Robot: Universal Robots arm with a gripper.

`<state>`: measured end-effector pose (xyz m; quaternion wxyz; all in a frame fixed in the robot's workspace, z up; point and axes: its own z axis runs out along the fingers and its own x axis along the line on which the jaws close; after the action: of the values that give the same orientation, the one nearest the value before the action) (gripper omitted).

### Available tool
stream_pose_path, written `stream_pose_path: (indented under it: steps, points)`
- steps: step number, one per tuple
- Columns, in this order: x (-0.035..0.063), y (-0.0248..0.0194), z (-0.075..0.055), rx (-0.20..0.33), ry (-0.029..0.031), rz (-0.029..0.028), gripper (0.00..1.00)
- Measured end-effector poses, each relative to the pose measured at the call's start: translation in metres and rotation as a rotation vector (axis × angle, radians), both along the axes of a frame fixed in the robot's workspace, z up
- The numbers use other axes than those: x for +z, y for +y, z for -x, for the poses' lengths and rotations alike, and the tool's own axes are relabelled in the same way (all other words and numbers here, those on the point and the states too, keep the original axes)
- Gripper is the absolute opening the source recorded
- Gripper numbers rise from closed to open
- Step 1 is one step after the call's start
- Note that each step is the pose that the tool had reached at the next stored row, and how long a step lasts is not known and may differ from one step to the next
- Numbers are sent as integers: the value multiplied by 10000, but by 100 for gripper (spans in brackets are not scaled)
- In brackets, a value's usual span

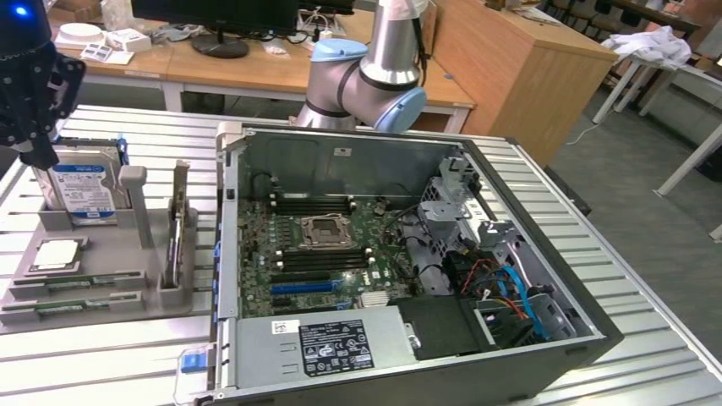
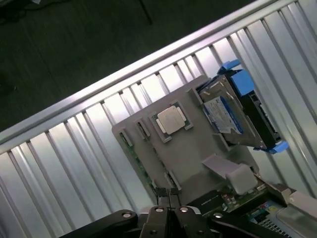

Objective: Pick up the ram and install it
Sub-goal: 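Pick up the ram and move it above insertion slot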

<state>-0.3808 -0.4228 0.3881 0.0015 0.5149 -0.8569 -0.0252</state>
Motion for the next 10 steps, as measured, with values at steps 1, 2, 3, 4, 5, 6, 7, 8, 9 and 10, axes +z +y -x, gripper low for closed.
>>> stream_pose_path:
  steps: [1,2,3,4,5,6,7,8,9,10]
  points:
    - [0,0,0,180,0,0,11]
    - [0,0,0,360,1,0,11]
    - [-1,0,0,540,0,0,11]
    - [-1,0,0,719,0,0,11]
    - [-2,0,0,910,0,0,11]
    - [-2,0,0,1091,1,0,11]
    - [-2,0,0,1271,0,0,11]
    - [-3,0,0,1451,0,0,11]
    - [-3,0,0,1631,0,0,11]
    - [-3,-1,0,1816,0,0,11]
